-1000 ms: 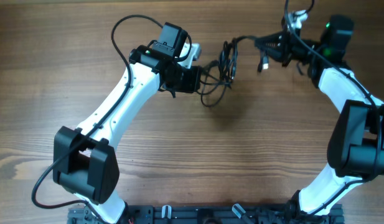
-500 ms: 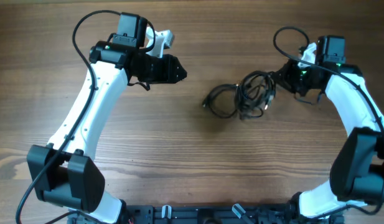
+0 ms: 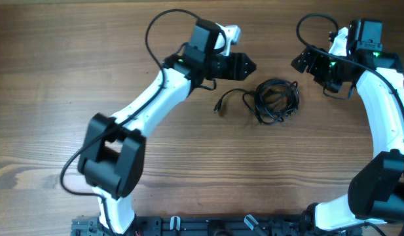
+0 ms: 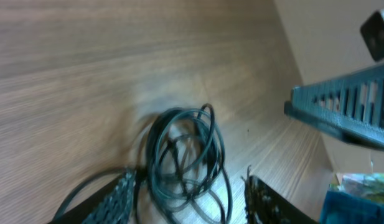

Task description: Untangle cables

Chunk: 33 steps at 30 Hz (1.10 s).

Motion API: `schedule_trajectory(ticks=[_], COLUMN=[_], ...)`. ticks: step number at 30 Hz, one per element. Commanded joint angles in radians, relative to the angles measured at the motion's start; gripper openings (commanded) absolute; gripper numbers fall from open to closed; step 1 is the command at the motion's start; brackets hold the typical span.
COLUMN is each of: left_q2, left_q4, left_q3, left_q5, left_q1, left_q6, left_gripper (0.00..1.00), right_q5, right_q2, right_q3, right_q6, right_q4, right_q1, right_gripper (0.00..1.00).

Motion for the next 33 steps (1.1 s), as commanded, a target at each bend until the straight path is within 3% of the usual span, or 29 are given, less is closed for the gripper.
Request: schedule_trajectory(ticks=[1, 3, 15, 18, 21, 22, 27, 29, 30, 31, 33], left_q2=[0.1, 0.155, 0.278, 0.305, 0.309, 0.31, 0.321, 0.321, 0.321, 0.321, 0.307], left_q4=[0.086, 0.147, 0.215, 0.215, 0.198, 0.186, 0.164, 0.117, 0.069, 0.028, 0.0], left_q3=[0.002, 0.002, 0.002, 0.002, 0.002, 0.002, 0.002, 0.002, 0.002, 0.002, 0.003], left_q5=[0.012, 0.01, -0.397, -0.435, -0.502, -0.518, -0.513, -0.476, -0.396, -0.331, -0.276], left_q1=[-0.046, -0.069, -0.196, -0.204, -0.205, -0.205, -0.232, -0.253, -0.254, -0.252, -0.233], left_q6=[-0.04, -0.041, -0.04, -0.04, -0.074, -0.097, -0.098, -0.166, -0.193, -0.194, -0.194], left_gripper=[0.62, 0.63, 0.53, 0.49, 0.34, 0.34, 0.34, 0.34, 0.27, 0.09, 0.04], right_q5=[-0.024, -0.024, -0.033, -0.032, -0.032, -0.032, -0.032, -0.032, -0.032, -0.032, -0.032], right_q2=[-0.01, -0.01, -0.01, -0.01, -0.01, -0.01, -0.01, -0.01, -0.01, -0.01, -0.01], right_q3=[0.017, 0.015, 0.014, 0.014, 0.014, 0.014, 0.014, 0.014, 0.014, 0.014, 0.013], right_q6=[-0.02, -0.02, -0.02, -0.02, -0.02, -0.02, -0.021, -0.022, -0.028, -0.047, -0.046], right_q4=[-0.012, -0.016, -0.042, -0.048, -0.049, -0.05, -0.053, -0.055, -0.061, -0.066, -0.071], right_q1=[-0.018, -0.018, -0.018, -0.018, -0.018, -0.018, -0.018, -0.018, -0.018, -0.018, -0.018], right_gripper=[0.88, 0.88, 0.89, 0.89, 0.88, 0.89, 0.88, 0.89, 0.9, 0.9, 0.91])
